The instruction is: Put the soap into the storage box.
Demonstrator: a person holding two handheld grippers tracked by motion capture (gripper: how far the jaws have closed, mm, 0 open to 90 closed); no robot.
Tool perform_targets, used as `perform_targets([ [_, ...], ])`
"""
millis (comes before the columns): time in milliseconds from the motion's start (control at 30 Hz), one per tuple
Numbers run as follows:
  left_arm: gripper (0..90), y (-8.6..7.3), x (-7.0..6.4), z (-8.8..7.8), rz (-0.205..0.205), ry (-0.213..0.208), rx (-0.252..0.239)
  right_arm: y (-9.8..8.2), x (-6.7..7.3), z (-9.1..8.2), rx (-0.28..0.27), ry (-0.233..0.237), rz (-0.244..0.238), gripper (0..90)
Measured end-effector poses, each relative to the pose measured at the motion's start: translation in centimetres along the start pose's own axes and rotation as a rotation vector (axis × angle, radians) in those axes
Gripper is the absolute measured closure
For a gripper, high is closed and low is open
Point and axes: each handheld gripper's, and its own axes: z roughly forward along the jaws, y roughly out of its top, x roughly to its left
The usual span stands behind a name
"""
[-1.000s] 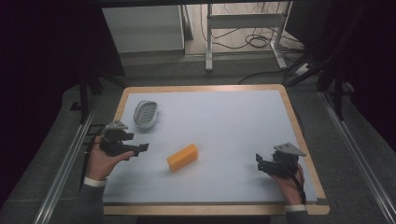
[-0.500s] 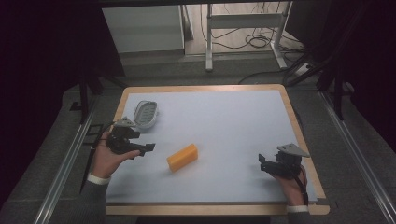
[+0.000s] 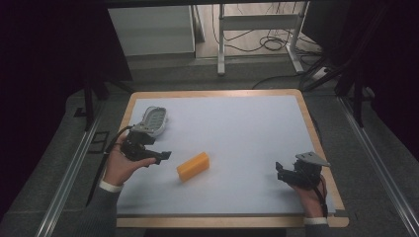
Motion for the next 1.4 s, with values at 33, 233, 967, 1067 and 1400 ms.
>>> perform_targets([
  [33, 17.2, 0.1, -0.1, 0.1, 0.006, 0.002, 0.003, 0.0, 0.0, 0.0, 0.002, 0.001, 0.001, 7.3],
  [233, 17.2, 0.7, -0.9, 1.1, 0.031, -0.003, 0.031, 0.0, 0.0, 0.1, 0.002, -0.003, -0.005, 7.3],
  [967, 16.7, 2.3, -4.0, 4.7, 0.104, -0.03, 0.11, -0.1, 0.2, 0.1, 0.015, -0.009, -0.024, 7.3],
  [1067, 17.1, 2.5, -4.4, 5.2, 0.113, -0.047, 0.117, -0.1, 0.2, 0.1, 0.018, -0.01, -0.023, 7.4],
  [1400, 18.5, 2.1, -5.4, 7.4, 0.127, -0.047, 0.183, -0.2, 0.4, 0.2, 0.028, -0.011, -0.032, 7.4],
])
